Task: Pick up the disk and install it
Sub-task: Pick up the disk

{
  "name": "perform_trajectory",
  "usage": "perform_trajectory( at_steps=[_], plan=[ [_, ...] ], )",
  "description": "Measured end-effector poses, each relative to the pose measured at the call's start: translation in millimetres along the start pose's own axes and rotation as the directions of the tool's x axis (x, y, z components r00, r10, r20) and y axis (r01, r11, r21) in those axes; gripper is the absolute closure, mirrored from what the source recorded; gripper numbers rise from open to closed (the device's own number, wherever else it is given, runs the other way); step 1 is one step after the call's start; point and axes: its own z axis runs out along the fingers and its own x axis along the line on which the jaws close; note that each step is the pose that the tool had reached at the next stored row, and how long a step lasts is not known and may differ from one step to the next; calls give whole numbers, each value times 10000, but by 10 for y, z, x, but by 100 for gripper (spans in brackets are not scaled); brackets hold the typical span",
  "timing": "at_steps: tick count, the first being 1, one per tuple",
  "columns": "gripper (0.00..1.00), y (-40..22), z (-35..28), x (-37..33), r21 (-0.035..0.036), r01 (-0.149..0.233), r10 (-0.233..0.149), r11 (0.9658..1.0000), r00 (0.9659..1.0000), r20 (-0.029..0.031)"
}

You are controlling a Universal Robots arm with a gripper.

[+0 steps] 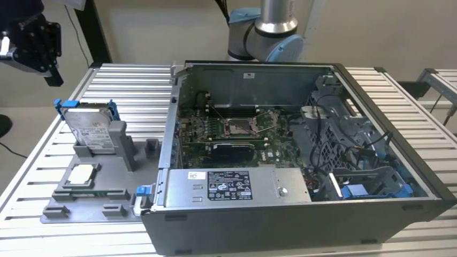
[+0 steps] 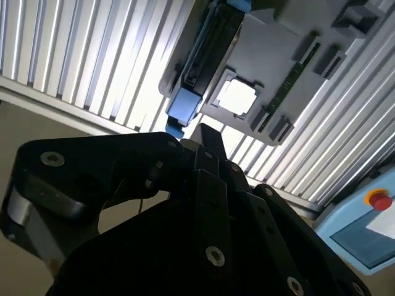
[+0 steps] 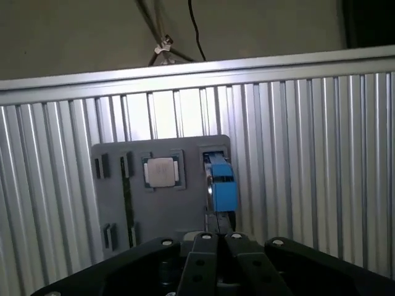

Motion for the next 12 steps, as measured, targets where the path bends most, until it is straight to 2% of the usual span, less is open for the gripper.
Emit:
perform_trajectory(
  at_steps=[5, 12],
  plan=[
    [100, -18, 2, -1, -9, 507, -507, 9987, 9987, 23],
    [100, -19, 5, -2, -13, 342, -342, 9994, 9994, 21]
  ],
)
